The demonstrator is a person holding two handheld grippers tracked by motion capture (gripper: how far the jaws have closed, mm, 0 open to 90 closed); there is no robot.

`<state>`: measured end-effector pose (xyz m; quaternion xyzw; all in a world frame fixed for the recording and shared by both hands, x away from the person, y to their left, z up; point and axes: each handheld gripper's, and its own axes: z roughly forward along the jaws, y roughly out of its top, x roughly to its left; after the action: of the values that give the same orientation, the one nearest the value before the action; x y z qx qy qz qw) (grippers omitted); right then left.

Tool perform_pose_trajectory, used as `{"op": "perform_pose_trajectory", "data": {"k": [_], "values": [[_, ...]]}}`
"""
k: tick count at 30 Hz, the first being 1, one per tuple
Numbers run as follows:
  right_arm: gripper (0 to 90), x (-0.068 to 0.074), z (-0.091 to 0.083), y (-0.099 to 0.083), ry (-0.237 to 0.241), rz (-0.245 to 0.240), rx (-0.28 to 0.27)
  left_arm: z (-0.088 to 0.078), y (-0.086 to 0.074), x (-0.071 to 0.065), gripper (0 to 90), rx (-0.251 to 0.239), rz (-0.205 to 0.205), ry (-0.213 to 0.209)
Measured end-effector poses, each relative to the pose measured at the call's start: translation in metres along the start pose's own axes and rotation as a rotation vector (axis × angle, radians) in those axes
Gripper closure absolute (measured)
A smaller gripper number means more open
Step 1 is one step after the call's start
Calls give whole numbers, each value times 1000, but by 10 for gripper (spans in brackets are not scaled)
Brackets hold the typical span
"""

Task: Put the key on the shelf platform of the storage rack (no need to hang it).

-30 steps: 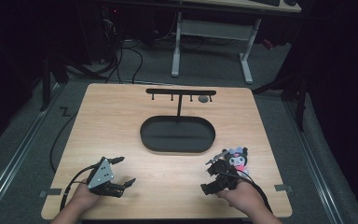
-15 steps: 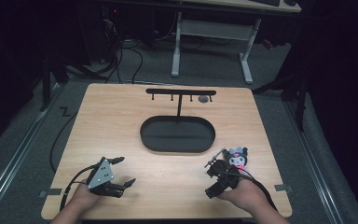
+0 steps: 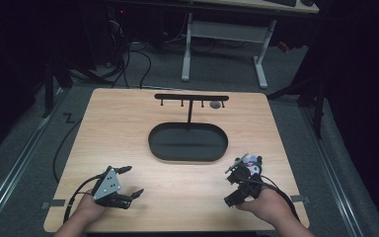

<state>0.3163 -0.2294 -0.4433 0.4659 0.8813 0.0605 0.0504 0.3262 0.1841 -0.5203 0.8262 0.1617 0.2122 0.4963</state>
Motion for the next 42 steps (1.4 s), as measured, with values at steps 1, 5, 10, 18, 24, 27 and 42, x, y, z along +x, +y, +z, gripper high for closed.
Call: {"op": "perform_pose_trajectory", "data": {"k": [1, 5, 10, 18, 24, 27, 42], "values": [[157, -3, -1, -1, -4, 9, -6, 0, 0, 0, 154, 0, 0, 0], [157, -16, -8, -7, -33, 50, -15, 0, 0, 0, 154, 1, 0, -1], [157, -24, -12, -11, -45, 80, -23, 0, 0, 0, 154, 1, 0, 0], [161, -39, -16, -17, -58, 147, -35, 0, 0, 0, 154, 1, 1, 0], [179, -50, -15, -18, -59, 212, -42, 0, 0, 0, 154, 1, -1, -1], [191, -55, -12, -18, -43, 240, -42, 0, 0, 0, 154, 0, 0, 1], [232, -71, 12, -17, -24, 307, -34, 0, 0, 0, 154, -1, -2, -2]]}}
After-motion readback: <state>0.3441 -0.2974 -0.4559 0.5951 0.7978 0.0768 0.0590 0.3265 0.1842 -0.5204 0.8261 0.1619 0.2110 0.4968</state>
